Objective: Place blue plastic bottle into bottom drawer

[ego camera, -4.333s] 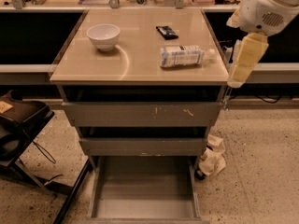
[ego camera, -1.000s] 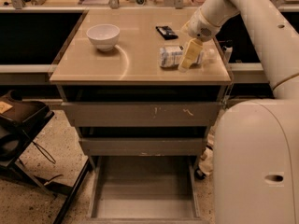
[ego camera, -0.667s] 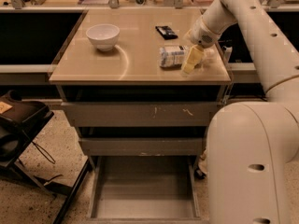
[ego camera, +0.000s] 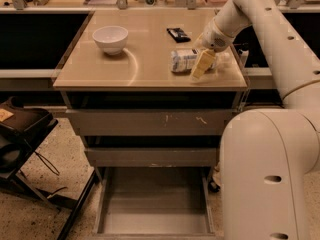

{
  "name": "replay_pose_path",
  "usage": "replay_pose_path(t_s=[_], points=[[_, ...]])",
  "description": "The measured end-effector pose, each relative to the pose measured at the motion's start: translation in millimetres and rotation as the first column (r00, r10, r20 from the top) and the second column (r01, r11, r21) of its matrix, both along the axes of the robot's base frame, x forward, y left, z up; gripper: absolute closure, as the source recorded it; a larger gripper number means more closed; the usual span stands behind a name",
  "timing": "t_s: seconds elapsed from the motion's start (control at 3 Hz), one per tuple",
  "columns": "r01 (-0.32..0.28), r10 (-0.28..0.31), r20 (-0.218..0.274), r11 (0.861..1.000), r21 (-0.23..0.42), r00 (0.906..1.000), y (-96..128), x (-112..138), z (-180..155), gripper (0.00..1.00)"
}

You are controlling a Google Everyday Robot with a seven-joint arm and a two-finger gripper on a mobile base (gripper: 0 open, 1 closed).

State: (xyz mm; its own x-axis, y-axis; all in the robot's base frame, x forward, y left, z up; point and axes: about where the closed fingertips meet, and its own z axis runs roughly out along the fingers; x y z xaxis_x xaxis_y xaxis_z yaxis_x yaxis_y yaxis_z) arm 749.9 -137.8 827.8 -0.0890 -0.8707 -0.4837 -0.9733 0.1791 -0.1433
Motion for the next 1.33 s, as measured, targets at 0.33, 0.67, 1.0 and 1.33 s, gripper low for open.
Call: replay_pose_path(t_s=[0.33, 0.67, 1.0, 1.33], points=[[0.0, 0.0, 0.0, 1.0, 0.0, 1.0, 0, 0, 0, 0.41], [0.0, 0.0, 0.0, 1.0, 0.0, 1.0, 0, 0, 0, 0.65], [0.014, -0.015, 0.007, 1.0, 0.013, 0.9999, -1, -9, 2, 0.88], [0.089, -0.099, 0.144, 0.993, 0.076, 0.9846, -28, -38, 59, 1.0]])
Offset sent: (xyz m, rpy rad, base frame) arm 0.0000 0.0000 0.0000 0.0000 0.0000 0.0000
